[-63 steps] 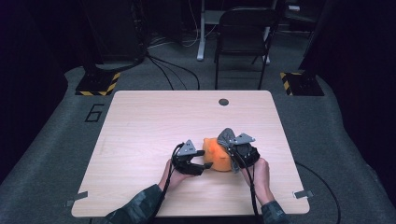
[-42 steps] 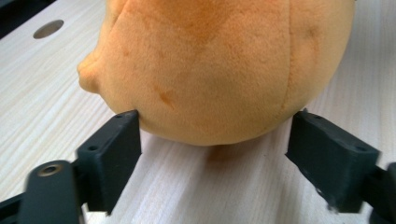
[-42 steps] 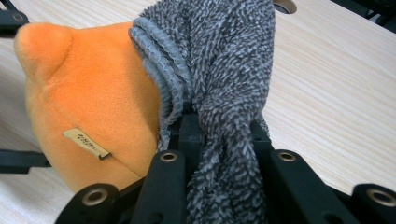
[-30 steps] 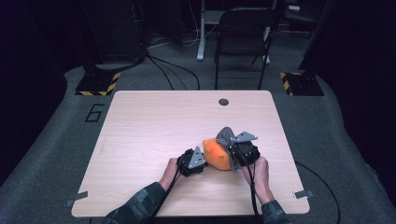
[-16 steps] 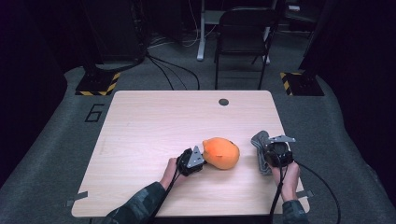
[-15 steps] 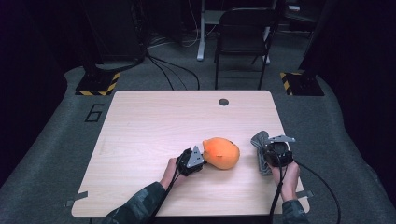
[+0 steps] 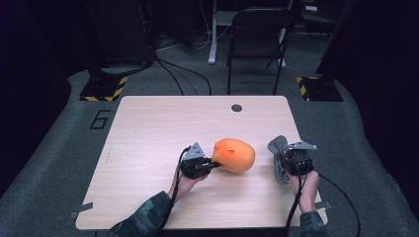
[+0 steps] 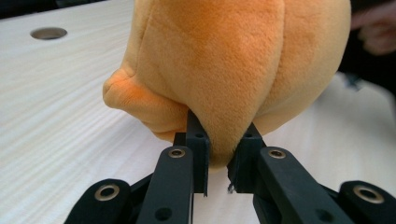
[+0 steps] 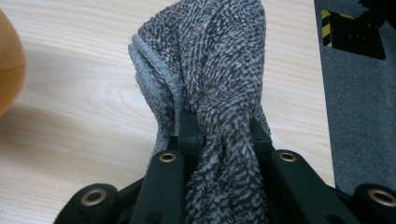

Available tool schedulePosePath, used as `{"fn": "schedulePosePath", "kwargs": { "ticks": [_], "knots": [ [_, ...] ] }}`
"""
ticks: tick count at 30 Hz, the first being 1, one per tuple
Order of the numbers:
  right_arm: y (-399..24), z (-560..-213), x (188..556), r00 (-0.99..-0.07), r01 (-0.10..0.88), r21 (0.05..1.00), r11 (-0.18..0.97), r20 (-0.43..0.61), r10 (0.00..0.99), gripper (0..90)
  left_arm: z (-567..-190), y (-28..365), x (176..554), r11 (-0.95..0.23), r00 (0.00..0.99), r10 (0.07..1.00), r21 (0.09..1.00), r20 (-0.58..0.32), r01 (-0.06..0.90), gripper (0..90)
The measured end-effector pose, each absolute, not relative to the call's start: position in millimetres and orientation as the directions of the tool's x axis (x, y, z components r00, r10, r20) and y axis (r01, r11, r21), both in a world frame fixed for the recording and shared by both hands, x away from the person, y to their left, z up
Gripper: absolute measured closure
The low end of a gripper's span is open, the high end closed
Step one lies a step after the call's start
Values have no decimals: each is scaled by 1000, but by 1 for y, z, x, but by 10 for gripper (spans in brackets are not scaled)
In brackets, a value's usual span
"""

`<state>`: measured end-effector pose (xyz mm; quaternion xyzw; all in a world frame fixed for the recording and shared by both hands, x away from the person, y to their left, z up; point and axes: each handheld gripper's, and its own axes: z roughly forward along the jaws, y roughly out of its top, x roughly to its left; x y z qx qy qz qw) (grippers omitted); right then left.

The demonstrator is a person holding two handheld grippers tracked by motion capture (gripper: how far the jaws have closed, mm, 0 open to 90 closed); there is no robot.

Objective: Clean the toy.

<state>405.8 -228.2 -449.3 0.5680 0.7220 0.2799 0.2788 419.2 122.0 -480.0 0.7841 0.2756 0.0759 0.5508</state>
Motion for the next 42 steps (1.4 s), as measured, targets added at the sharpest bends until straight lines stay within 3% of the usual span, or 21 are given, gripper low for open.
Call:
{"fn": "schedulePosePath", "kwargs": {
  "ticks": [10, 18, 23, 27, 36, 42],
  "knots": [
    [-208, -414, 393, -266, 589, 775, 228, -80, 961, 743, -480, 124, 420, -185, 754, 517, 808, -404, 560, 798],
    [-131, -382, 374, -449, 482, 812, 330, -94, 888, 743, -497, 116, 422, -215, 736, 543, 781, -403, 586, 789],
    [-83, -397, 380, -538, 462, 782, 418, -128, 833, 743, -501, 112, 420, -237, 751, 537, 785, -385, 572, 788],
    [-76, -416, 386, -520, 462, 763, 452, -180, 835, 743, -506, 112, 423, -244, 755, 531, 784, -386, 572, 783],
    [-102, -418, 390, -479, 477, 760, 440, -195, 856, 740, -506, 110, 423, -249, 770, 519, 795, -372, 553, 773],
    [-136, -431, 400, -404, 551, 752, 362, -140, 904, 739, -506, 110, 423, -260, 779, 510, 798, -365, 543, 768]
  ]
}}
